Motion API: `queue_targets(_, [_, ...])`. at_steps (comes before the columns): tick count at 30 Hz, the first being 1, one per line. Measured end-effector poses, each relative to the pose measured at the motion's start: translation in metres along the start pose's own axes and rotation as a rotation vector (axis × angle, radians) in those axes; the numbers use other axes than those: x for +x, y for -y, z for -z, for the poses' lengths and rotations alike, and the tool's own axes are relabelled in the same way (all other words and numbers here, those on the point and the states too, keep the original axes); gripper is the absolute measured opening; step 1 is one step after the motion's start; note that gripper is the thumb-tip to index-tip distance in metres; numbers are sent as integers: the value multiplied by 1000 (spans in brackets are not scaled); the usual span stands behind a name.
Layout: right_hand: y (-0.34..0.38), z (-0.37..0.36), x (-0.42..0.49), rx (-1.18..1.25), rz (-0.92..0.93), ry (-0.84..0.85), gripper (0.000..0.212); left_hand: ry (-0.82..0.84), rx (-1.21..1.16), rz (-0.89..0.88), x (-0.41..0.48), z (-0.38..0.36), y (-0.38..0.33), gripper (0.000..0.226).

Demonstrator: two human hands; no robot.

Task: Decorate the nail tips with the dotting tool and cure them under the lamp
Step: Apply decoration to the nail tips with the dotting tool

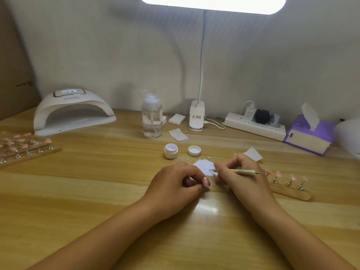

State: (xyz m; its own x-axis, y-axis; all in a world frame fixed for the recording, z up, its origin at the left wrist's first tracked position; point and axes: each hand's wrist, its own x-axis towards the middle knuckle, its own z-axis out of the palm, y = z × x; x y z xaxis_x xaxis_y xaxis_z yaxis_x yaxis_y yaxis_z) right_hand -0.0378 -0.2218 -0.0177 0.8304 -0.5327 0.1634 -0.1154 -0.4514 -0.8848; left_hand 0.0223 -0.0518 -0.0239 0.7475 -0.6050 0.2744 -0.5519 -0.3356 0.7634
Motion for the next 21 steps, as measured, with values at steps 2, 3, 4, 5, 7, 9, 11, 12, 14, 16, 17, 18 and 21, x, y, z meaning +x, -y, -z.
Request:
queue_targets(2, [0,-1,0,-14,4,15,26,-3,8,1,1,0,0,5])
queue_targets(3, [0,-1,0,-4,0,7,25,-3,9,2,1,-1,0,5])
queue_targets(4, [0,-1,0,5,-4,-4,25,-3,12,2,1,-1,0,5])
queue_targets(5, [0,-1,0,5,-3,-11,25,-2,16,2,0,-1,0,6])
queue_targets(7, [1,-1,0,-17,11,2,25,-1,16,1,0,0,0,6])
queue_targets(9, [1,-1,-1,-29,17,13,24,-3,15,2,0,0,0,7])
queue_targets(11, [2,-1,-1,-13,18,2,23,-1,22,6,0,0,-1,7])
queue_targets(12, [1,-1,-1,-11,22,5,24,1,27,6,0,0,-1,7])
queue_targets(14, [1,-1,-1,-15,33,21,24,-1,35,6,0,0,-1,8])
queue_targets(16, [2,-1,-2,10,44,-10,25,-8,31,14,0,0,-1,8])
queue_targets(17, [2,-1,-2,43,44,-36,25,-11,21,20,0,0,-1,8])
queue_targets(18, [1,0,-2,86,38,-55,26,-13,10,27,0,0,-2,9])
queue_targets(21, [2,2,-3,229,19,-37,25,-21,-11,38,-1,1,-2,11])
